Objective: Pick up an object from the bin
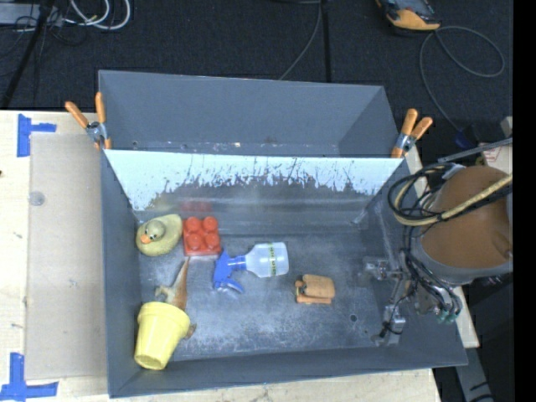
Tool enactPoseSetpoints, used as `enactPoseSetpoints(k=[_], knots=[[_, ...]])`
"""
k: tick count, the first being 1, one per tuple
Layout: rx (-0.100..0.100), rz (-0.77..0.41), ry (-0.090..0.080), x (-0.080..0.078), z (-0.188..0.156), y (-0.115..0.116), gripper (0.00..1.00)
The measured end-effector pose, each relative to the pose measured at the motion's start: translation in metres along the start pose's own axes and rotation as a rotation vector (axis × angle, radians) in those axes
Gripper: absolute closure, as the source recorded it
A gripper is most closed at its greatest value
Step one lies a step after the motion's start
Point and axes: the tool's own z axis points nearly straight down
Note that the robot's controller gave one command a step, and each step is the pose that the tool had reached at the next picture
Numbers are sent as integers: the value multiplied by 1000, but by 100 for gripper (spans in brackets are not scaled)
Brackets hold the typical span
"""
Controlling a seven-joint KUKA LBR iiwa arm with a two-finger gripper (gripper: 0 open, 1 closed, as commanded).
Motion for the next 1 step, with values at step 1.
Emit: enactPoseSetpoints(k=[1], knots=[[2,-4,-8,-2,-4,0,0]])
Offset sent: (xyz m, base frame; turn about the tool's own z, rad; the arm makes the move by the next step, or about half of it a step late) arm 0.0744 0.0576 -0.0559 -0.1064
